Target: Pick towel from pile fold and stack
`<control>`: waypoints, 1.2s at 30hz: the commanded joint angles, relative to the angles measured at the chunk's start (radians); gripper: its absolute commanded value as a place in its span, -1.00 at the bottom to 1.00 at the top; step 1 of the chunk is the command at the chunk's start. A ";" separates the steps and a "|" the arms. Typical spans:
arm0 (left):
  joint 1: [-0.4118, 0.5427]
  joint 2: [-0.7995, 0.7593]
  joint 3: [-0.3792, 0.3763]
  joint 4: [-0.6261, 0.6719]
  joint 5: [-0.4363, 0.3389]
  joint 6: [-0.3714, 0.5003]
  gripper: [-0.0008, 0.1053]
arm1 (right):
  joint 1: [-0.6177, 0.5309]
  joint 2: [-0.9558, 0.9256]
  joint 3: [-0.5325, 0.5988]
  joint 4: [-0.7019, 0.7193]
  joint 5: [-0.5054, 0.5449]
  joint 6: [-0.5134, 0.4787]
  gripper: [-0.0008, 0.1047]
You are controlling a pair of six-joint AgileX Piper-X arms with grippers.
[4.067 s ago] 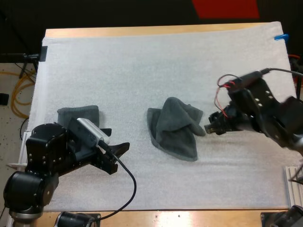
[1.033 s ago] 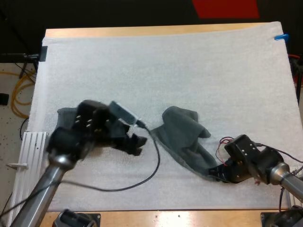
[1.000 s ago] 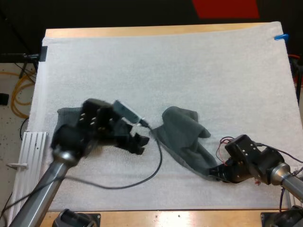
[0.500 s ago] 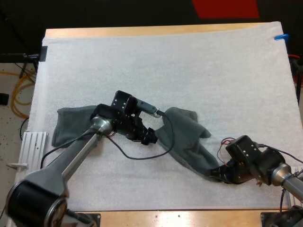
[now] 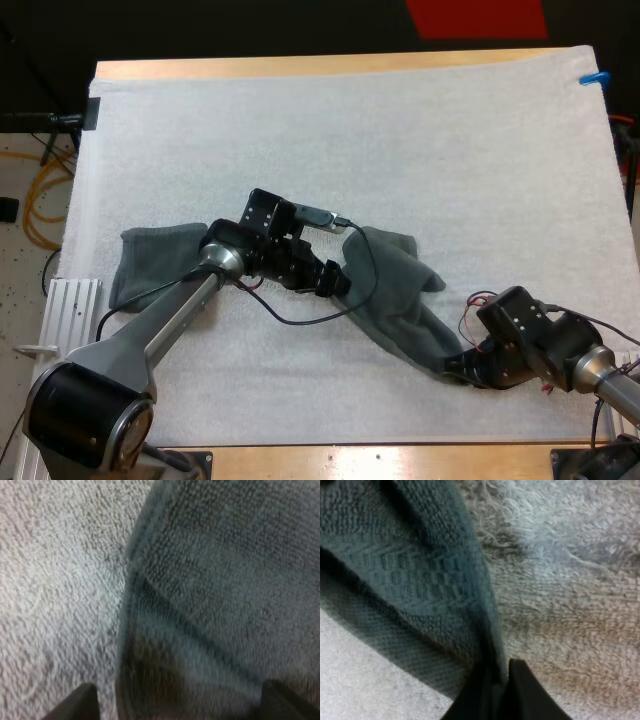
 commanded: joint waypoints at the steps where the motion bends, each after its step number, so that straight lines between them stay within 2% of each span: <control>1: -0.003 -0.005 -0.005 0.005 0.014 -0.010 0.18 | 0.000 -0.007 0.000 0.011 0.002 0.001 -0.99; 10: -0.003 0.042 -0.005 0.005 0.006 -0.079 0.18 | 0.000 -0.007 0.000 0.011 0.002 0.001 -0.99; 15: -0.003 0.091 -0.005 0.000 0.108 -0.107 0.18 | 0.000 -0.007 0.000 0.011 0.002 0.001 -0.99; 17: -0.003 0.092 -0.005 -0.003 0.116 -0.110 0.16 | 0.000 -0.007 0.000 0.011 0.002 0.001 -0.99; 20: -0.003 0.092 -0.005 -0.002 0.116 -0.110 -0.09 | 0.000 -0.007 0.000 0.011 0.002 0.001 -0.99; 23: -0.003 0.092 -0.005 -0.001 0.115 -0.110 -0.55 | 0.000 -0.007 0.000 0.011 0.002 0.001 -0.99; 25: -0.003 0.092 -0.005 0.002 0.111 -0.107 -0.96 | 0.000 -0.007 0.000 0.011 0.004 0.001 -0.99; 29: -0.003 0.063 -0.005 0.017 0.111 -0.093 -0.98 | 0.000 -0.009 -0.003 0.011 0.006 -0.006 -0.99; 31: -0.003 0.022 -0.005 0.037 0.109 -0.071 -0.98 | 0.000 -0.020 -0.016 0.014 0.006 -0.039 -0.99; 36: -0.001 -0.185 -0.005 0.098 0.063 -0.025 -0.98 | -0.002 -0.089 -0.123 0.020 0.084 -0.056 -0.99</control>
